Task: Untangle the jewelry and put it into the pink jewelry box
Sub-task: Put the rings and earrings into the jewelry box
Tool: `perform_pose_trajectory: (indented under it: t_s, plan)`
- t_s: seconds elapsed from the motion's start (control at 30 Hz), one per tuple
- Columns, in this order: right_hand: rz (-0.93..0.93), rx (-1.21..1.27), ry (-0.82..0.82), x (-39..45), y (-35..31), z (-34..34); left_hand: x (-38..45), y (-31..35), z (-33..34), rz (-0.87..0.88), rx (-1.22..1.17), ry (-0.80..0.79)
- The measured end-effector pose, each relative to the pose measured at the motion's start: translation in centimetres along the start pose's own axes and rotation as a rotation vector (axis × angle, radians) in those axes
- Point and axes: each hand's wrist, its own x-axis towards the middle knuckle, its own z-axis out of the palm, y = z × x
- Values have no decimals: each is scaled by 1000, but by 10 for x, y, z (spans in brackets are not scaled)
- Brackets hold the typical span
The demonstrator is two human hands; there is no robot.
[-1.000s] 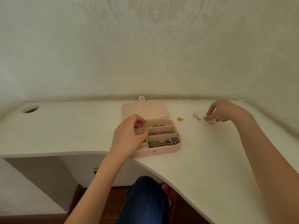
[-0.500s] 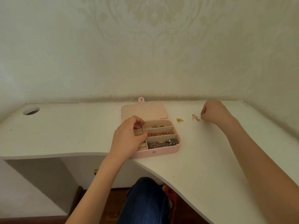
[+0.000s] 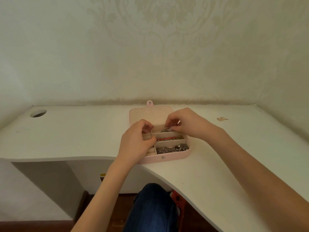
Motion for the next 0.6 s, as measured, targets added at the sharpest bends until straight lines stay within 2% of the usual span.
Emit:
perform_pose_trajectory:
  t_s: [0.1, 0.2, 0.23, 0.3, 0.37, 0.6]
  plan:
    - [10, 119, 123, 1, 1, -8, 0, -1, 0, 3, -4, 4]
    - [160, 52, 339, 3, 27, -19, 0, -1, 0, 4, -15, 2]
    - [245, -4, 345, 1, 39, -22, 0, -1, 0, 5, -15, 2]
    - [411, -76, 259, -6, 58, -22, 0, -2, 0, 8, -11, 4]
    - [485, -83, 167, -10, 64, -17, 0, -2, 1, 10, -16, 8]
    - [427, -12, 153, -6, 55, -12, 0, -1, 0, 7, -31, 9]
